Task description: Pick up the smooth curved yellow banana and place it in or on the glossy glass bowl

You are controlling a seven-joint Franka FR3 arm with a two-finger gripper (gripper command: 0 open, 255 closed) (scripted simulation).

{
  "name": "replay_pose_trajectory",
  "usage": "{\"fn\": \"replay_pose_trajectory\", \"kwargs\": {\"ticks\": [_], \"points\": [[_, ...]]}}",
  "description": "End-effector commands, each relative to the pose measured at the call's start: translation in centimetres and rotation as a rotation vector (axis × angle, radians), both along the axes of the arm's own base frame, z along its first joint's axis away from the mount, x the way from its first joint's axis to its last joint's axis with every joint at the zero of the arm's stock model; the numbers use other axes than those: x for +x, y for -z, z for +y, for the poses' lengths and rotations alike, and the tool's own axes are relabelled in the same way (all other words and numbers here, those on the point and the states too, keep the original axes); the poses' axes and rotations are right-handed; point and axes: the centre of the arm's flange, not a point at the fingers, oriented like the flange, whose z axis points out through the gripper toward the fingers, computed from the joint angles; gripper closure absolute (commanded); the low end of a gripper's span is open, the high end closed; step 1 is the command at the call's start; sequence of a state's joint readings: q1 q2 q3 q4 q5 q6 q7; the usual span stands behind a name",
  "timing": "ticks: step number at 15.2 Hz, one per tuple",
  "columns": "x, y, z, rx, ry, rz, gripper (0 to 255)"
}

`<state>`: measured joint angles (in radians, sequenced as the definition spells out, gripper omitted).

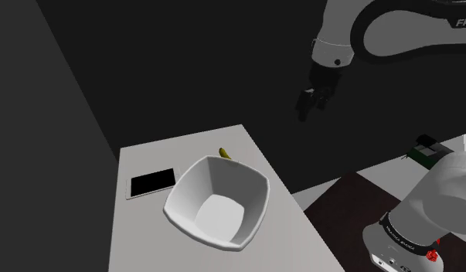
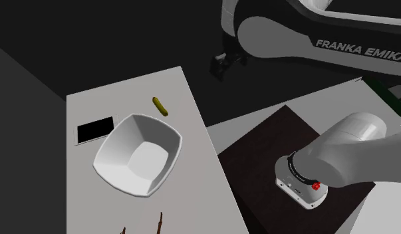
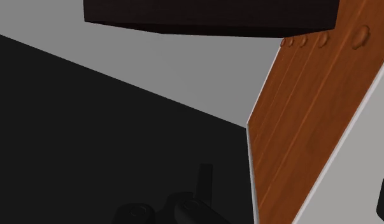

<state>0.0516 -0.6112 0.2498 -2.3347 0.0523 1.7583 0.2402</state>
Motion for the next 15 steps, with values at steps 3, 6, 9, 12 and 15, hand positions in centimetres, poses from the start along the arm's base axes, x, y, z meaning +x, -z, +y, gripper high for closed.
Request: {"fn": "replay_pose_trajectory", "kwargs": {"ticks": [3, 6, 9, 12, 15], "points": [[2.2, 2.5, 4.5, -0.003, 0.000, 0.001, 0], [3.9, 4.2, 7.6, -0.005, 0.000, 0.003, 0], [5.7, 6.0, 10.8, -0.008, -0.001, 0.004, 0], [7.4, 7.8, 13.9, -0.011, -0.001, 0.005, 0], [9.1, 9.6, 17.0, -0.014, -0.001, 0.007, 0]]}}
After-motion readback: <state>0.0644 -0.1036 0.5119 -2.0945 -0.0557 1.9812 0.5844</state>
